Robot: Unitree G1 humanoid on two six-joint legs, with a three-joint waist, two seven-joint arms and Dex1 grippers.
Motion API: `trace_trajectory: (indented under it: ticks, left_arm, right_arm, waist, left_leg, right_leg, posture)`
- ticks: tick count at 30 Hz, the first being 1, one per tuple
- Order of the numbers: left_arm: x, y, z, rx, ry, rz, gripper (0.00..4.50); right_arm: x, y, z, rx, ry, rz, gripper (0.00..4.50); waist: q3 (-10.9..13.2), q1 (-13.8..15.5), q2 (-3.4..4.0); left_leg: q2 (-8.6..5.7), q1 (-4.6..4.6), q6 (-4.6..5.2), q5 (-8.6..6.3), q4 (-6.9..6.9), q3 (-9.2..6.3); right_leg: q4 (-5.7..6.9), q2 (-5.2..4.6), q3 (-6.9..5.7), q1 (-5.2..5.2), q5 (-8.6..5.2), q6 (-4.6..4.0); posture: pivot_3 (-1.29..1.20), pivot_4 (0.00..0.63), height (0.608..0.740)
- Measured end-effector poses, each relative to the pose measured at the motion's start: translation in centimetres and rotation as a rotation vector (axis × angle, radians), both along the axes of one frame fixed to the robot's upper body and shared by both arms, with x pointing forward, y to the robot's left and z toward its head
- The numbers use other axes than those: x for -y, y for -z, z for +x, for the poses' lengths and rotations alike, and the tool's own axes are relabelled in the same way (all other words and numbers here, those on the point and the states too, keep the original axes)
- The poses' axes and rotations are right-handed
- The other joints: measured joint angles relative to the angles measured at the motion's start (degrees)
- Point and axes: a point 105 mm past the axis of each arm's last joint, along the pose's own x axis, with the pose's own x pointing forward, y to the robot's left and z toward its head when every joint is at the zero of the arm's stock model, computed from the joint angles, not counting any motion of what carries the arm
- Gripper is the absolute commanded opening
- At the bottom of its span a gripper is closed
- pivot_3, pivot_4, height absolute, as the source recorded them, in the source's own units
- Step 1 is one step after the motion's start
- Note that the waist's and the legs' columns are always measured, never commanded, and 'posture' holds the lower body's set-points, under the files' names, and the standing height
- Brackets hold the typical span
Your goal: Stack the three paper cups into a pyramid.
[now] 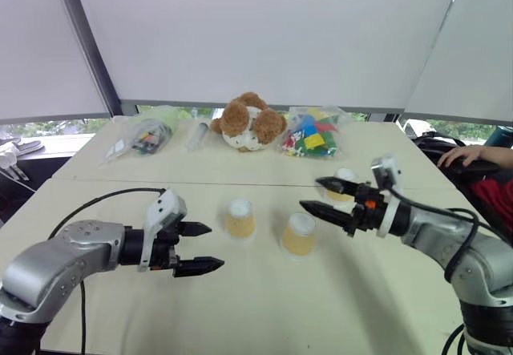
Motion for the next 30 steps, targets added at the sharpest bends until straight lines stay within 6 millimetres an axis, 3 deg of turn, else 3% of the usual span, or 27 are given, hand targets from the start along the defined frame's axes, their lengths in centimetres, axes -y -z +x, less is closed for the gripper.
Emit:
trace_trajectory:
  ticks: [5,8,11,16,21,30]
  left_arm:
    - [0.3,-1.2,0.0,0.003,0.013,-0.036,4.50]
    - [0.4,-1.4,-0.2,0.005,0.008,-0.040,4.50]
    - [0.4,-1.2,-0.5,0.005,0.000,-0.033,4.50]
    - [0.4,-0.6,-0.8,-0.011,-0.017,-0.023,4.50]
    - [0.1,0.0,-0.9,-0.023,-0.034,-0.014,4.50]
    - [-0.1,0.4,-1.0,-0.035,-0.042,-0.006,4.50]
  right_arm:
    - [3.8,0.8,5.0,0.052,0.270,-0.028,4.49]
    - [5.6,2.3,8.6,0.065,0.411,-0.086,4.49]
    - [6.7,3.7,10.3,0.065,0.486,-0.125,4.49]
    - [7.8,5.4,11.9,0.056,0.545,-0.162,4.49]
    - [8.8,5.3,13.1,0.060,0.604,-0.142,4.49]
    - [8.3,6.7,13.2,-0.014,0.576,-0.067,4.49]
  waist:
    - [0.00,-0.15,0.01]
    - [0.01,-0.46,0.02]
    - [0.02,-0.48,0.03]
    - [0.03,-0.46,0.05]
    - [0.03,-0.79,0.05]
    - [0.04,-1.61,0.06]
  left_leg:
    - [-0.01,-0.01,0.00,0.00,-0.01,0.01]
    - [-0.01,-0.01,0.00,0.01,-0.04,0.03]
    - [0.00,-0.01,-0.02,0.02,-0.11,0.03]
    - [0.00,-0.01,-0.20,0.12,-0.06,0.06]
    - [0.00,0.00,-0.29,0.17,-0.05,0.04]
    - [0.00,0.00,-0.49,0.28,-0.10,0.01]
  right_leg:
    - [0.00,0.00,0.02,-0.03,0.00,0.01]
    - [0.01,0.02,0.04,-0.08,0.01,0.02]
    - [0.02,0.02,0.04,-0.11,-0.01,0.04]
    - [0.04,0.01,0.04,-0.09,-0.01,0.04]
    - [0.06,0.01,0.04,-0.06,-0.01,0.04]
    - [0.08,0.02,0.03,-0.06,-0.01,0.05]
  posture:
    - [0.00,0.150,0.740]
    - [0.00,0.150,0.740]
    - [0.00,0.150,0.740]
    - [0.00,0.150,0.740]
    - [0.00,0.150,0.740]
    - [0.00,0.150,0.740]
